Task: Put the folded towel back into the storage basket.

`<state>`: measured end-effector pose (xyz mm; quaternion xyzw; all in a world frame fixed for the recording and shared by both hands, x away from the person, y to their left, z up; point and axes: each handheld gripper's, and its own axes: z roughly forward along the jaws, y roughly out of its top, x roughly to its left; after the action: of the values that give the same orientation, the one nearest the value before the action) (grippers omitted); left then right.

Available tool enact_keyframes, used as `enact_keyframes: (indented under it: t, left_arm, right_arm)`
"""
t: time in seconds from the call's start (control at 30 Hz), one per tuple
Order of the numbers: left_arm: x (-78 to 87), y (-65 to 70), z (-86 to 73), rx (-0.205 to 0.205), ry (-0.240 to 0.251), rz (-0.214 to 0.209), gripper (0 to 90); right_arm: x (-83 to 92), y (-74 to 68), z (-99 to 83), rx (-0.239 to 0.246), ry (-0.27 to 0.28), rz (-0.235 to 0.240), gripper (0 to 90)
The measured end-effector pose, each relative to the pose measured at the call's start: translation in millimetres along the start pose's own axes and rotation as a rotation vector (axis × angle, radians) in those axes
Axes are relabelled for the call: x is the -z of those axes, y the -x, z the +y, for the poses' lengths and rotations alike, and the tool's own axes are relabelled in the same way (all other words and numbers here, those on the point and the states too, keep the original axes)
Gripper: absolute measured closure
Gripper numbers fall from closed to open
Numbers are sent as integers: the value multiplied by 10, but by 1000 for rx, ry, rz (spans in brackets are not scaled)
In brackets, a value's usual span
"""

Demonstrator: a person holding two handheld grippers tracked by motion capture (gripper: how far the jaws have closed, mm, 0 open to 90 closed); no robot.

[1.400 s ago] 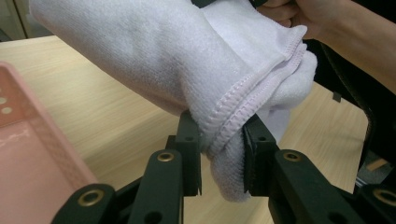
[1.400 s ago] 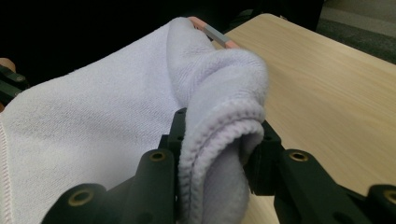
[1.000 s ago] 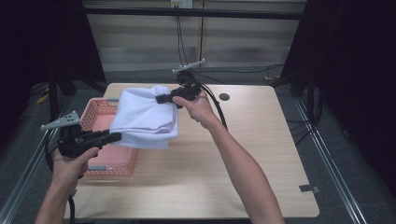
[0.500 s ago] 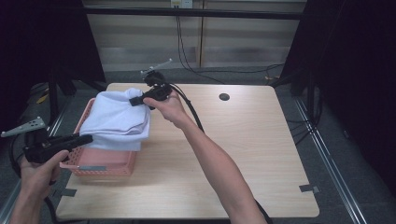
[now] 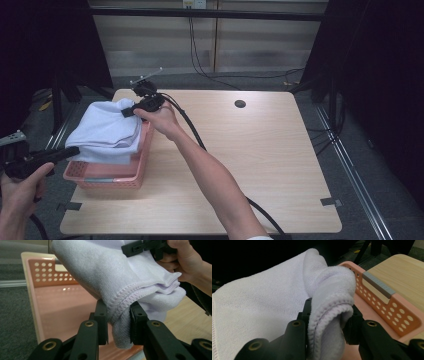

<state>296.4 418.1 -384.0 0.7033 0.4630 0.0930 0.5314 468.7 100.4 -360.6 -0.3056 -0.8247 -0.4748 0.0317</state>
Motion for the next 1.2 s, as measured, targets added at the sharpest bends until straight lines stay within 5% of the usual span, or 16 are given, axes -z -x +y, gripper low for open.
enact_keyframes:
  t: [0.4, 0.73, 0.77, 0.83, 0.93, 1.0, 1.2]
  left_arm:
    - [-128, -223, -234, 52, -62, 53, 724]
    - [-276, -168, -310, 39, -129, 88, 700]
    - [-310, -113, -300, 6, -161, 132, 679]
    - [-327, -99, -289, -9, -180, 125, 671]
    - [-322, -102, -292, -5, -181, 153, 643]
    - [-267, -128, -302, 7, -165, 166, 515]
    - [-210, -104, -312, 18, -142, 169, 468]
  right_arm:
    - [-350, 88, -245, -30, -42, -27, 682]
    - [-458, 184, -415, -42, -72, -48, 674]
    - [-490, 201, -460, -22, -86, -57, 659]
    - [-526, 214, -484, -27, -110, -69, 613]
    - [-562, 235, -499, -12, -125, -86, 537]
    - [-568, 281, -520, -30, -126, -93, 431]
    - [-508, 302, -486, -17, -85, -95, 370]
